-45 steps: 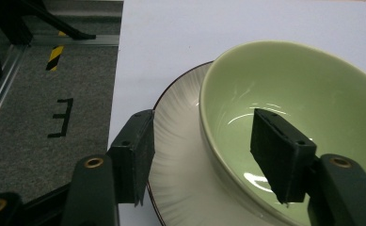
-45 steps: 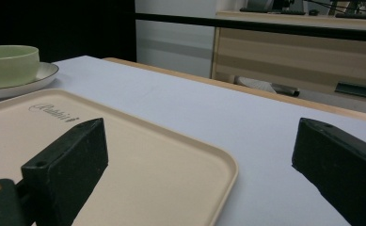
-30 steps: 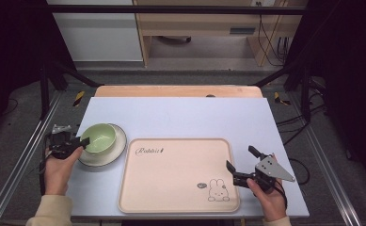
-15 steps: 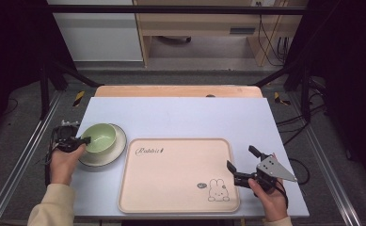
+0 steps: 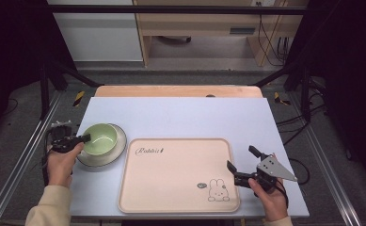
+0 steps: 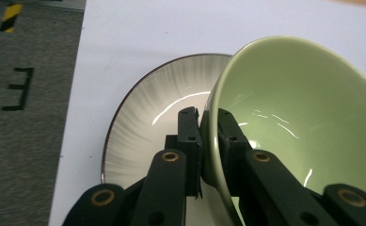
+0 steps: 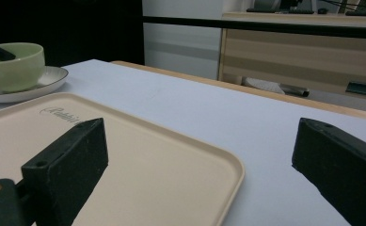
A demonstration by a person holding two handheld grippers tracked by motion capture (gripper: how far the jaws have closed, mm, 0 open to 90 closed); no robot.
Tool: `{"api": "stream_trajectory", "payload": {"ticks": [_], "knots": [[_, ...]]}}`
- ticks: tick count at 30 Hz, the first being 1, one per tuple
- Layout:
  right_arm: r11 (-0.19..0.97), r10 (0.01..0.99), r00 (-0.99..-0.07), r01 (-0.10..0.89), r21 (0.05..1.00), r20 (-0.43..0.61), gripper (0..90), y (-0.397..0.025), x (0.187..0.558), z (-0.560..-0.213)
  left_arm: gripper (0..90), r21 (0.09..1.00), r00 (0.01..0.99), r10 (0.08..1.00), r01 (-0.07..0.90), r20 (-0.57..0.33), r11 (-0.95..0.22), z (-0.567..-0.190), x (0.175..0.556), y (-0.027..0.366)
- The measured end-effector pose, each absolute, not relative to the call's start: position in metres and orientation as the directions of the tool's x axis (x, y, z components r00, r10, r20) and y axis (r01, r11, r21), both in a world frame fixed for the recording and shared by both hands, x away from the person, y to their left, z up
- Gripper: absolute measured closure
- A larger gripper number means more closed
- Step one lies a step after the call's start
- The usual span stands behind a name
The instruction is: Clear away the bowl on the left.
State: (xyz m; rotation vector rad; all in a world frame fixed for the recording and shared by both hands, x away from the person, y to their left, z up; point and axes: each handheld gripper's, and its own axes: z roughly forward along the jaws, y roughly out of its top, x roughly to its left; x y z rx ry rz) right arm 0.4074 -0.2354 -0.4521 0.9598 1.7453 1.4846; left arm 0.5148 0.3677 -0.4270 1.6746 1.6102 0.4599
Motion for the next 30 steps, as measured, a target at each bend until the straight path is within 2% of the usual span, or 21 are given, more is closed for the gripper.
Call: {"api": "stream_trajectory", "payload": {"ticks": [4, 16, 30], "knots": [[0.088, 0.853, -0.522, 0.121, 0.989, -0.012, 4.1, -0.235, 0.408, -0.452, 83.0, 0.732, 0.165, 0.943, 0.673, -0.289, 0.106, -0.417, 0.509, 0.367], [0.084, 0.856, -0.517, 0.121, 0.989, -0.009, 4.1, -0.236, 0.408, -0.452, 82.7, 0.762, 0.294, 0.92, 0.647, -0.261, 0.009, -0.397, 0.502, 0.327], [0.085, 0.858, -0.513, 0.118, 0.989, -0.012, 4.1, -0.237, 0.408, -0.452, 82.8, 0.763, 0.413, 0.875, 0.642, -0.253, -0.083, -0.401, 0.499, 0.276]]}}
